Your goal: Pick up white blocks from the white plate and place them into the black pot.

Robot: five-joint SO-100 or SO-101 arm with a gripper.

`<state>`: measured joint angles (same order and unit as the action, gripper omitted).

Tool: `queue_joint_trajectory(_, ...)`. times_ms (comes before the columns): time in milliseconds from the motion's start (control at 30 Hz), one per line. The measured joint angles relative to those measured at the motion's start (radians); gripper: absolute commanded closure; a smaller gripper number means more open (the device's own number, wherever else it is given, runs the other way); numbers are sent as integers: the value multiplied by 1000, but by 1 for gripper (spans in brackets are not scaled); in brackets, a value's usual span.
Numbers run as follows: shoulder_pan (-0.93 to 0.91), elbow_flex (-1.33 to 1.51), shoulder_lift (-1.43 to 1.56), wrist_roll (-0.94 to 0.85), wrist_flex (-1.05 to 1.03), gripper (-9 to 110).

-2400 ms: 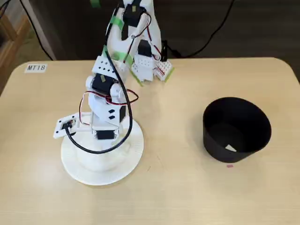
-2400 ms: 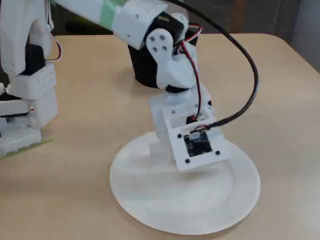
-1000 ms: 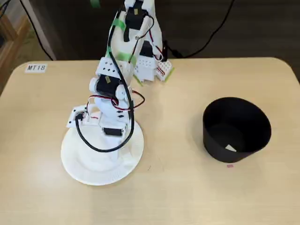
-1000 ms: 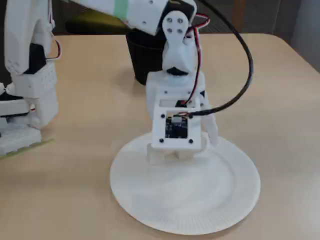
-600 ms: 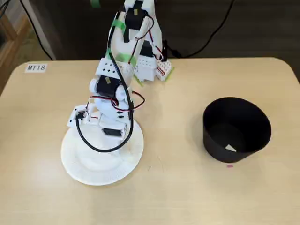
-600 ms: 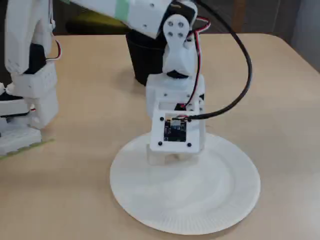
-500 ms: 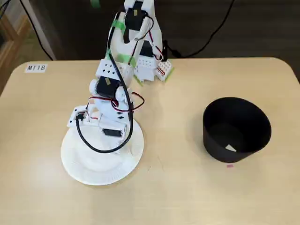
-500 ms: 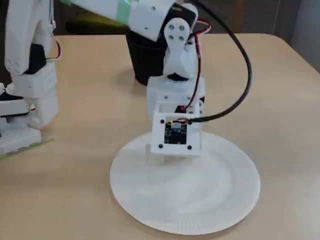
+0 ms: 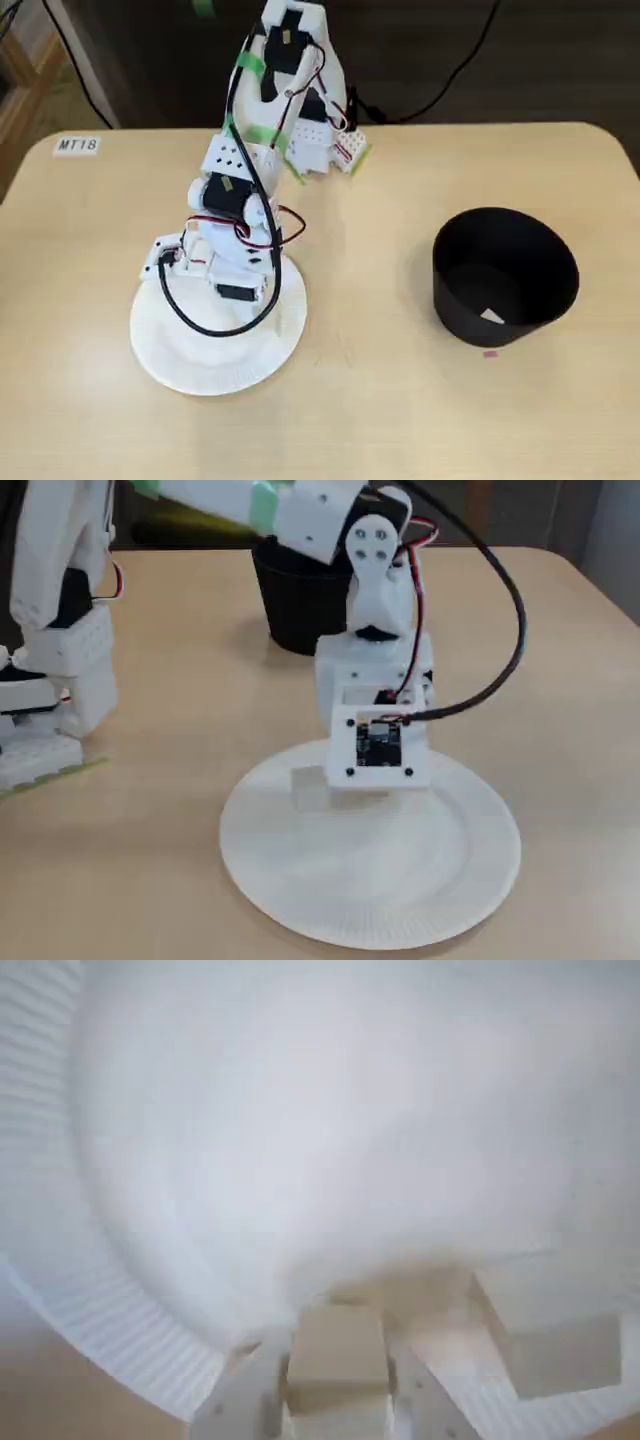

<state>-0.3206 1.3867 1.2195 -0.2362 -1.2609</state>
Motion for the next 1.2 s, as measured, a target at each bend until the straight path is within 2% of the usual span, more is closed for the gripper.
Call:
queue_joint_trajectory(167,-15,-71,49,-6,40,104)
queue_joint_trajectory(333,-60,-100,209,-29,83,104)
queue_joint_trajectory(467,-23,-100,334,-69,91,104)
queue_joint_trajectory(567,98,-100,399,-107,104,104)
queue_joint_trajectory(933,770,35,416,-94,104,104)
queue_joint_trajectory(1200,959,107,403,-66,104,104)
